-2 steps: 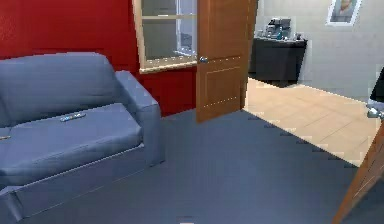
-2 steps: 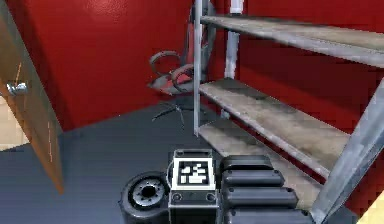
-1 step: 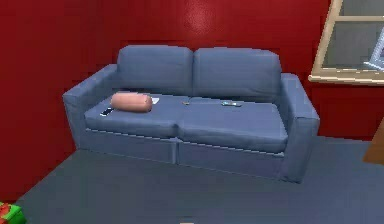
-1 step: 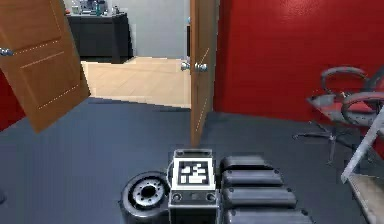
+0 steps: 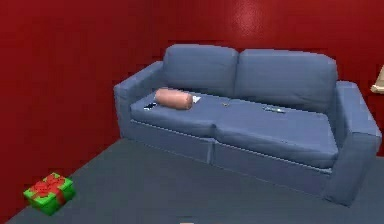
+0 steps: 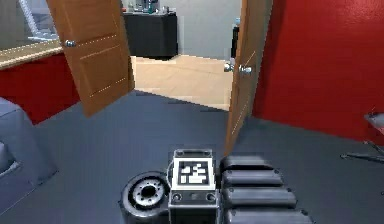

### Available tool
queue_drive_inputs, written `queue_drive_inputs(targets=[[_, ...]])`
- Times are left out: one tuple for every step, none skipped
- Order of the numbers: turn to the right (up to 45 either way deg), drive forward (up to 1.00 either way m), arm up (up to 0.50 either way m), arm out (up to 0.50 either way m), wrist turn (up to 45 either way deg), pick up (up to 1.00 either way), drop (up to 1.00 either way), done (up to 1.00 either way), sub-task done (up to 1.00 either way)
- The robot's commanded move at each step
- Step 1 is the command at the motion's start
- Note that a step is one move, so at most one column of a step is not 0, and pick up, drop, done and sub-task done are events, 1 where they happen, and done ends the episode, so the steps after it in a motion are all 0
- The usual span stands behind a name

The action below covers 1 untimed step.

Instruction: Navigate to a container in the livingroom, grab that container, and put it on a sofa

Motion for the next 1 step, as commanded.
queue_drive_inputs(targets=[[0.0,1.0,0.0,0.0,0.0,0.0,0.0,0.0,0.0]])
